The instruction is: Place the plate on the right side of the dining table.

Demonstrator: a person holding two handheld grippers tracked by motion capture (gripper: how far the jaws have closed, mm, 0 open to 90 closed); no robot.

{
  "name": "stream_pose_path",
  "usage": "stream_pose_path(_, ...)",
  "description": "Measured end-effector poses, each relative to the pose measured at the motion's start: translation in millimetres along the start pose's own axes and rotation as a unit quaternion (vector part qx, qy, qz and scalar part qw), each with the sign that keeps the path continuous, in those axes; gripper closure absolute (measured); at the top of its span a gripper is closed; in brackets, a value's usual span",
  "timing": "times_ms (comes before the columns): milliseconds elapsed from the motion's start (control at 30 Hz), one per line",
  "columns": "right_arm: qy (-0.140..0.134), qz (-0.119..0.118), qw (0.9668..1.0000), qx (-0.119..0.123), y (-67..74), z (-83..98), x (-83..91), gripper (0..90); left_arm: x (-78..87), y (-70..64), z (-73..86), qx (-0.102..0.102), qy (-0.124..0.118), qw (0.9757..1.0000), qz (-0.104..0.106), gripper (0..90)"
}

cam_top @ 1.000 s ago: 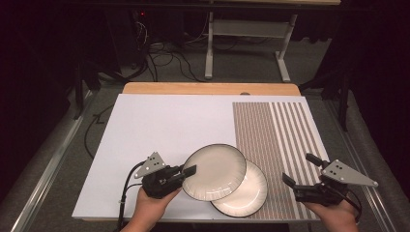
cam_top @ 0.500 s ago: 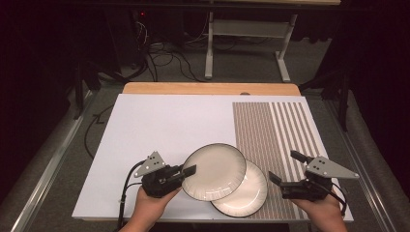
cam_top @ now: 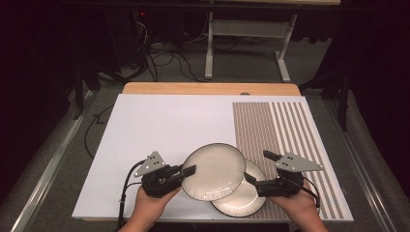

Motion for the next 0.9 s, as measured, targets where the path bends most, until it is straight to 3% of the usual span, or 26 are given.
stream_pose_path(200, 0.011, -0.016, 0.9998, 0.005, 12.9, -1.7, -17.3, 10.3, 0.4, 0.3, 0.2, 0.0, 0.0, 1.0, 0.001, 78.4)
stream_pose_path(533, 0.029, -0.033, 0.999, -0.01, 23.2, -0.5, -32.3, 18.3, 1.3, 0.7, 0.6, -0.001, 0.001, 1.0, 0.001, 78.4)
stream_pose_path(800, 0.02, -0.048, 0.9975, -0.048, 22.0, 1.8, -30.2, 47.4, 1.8, 1.2, 0.8, -0.001, 0.001, 1.0, 0.001, 78.4)
stream_pose_path(900, 0.02, -0.056, 0.9969, -0.05, 21.5, 2.4, -28.5, 56.8, 1.9, 1.3, 0.9, -0.001, 0.001, 1.0, 0.001, 78.4)
Point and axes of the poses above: each handheld gripper's, and its own axes: x roughly backward along the jaws, z roughly out of its underside, y roughly to its left, the point moved 6 cm from there along -x, roughly forward along the jaws, and after that the axes turned 3 degrees about z, right-handed, at the moved point
